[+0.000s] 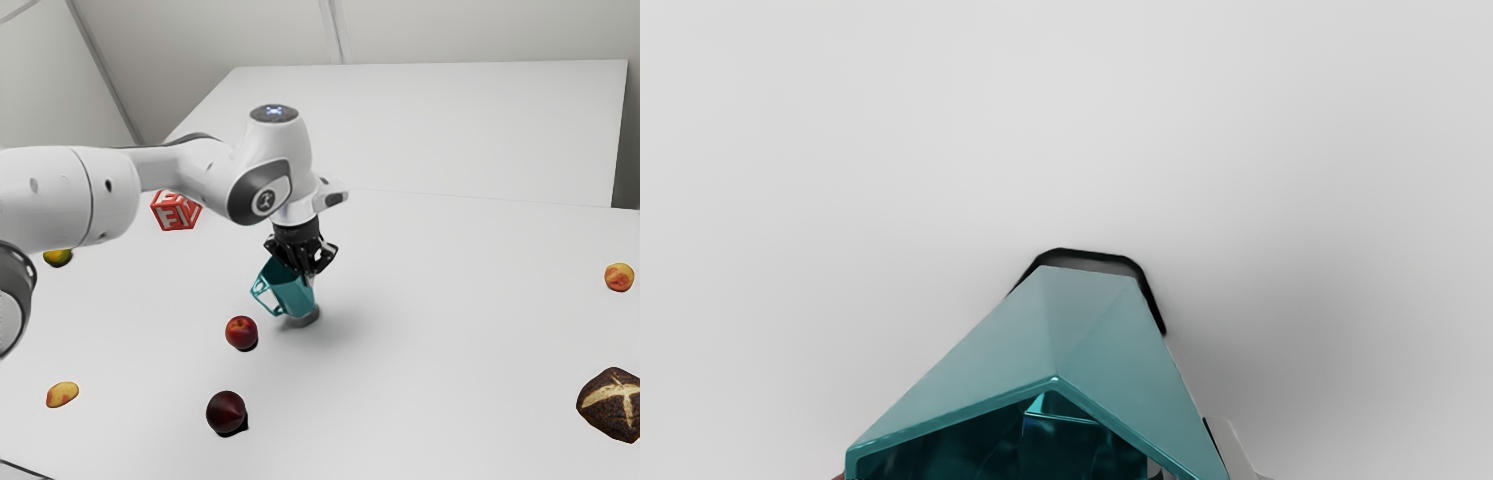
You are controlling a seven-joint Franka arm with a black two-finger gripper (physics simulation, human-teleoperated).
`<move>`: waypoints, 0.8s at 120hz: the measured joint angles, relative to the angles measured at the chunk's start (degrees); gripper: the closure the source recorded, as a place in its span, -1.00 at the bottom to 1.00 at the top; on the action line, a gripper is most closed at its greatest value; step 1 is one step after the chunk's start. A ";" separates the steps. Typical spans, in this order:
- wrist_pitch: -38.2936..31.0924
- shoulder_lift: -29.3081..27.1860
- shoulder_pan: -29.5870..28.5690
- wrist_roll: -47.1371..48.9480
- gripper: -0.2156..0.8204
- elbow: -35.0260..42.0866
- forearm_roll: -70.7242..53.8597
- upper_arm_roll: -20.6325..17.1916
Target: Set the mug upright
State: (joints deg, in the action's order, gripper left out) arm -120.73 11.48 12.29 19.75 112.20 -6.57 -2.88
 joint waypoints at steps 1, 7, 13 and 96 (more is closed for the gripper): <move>-0.03 0.08 0.00 0.01 0.89 0.00 -0.03 0.00; -0.19 0.44 0.01 0.09 0.89 -0.02 -0.15 -0.01; -0.46 0.84 0.02 0.16 0.89 -0.02 -0.22 0.04; -0.45 -3.90 -0.07 0.50 -0.44 0.00 0.30 0.25</move>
State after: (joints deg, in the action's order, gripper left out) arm -121.18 7.57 12.23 20.25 112.20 -6.27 -2.63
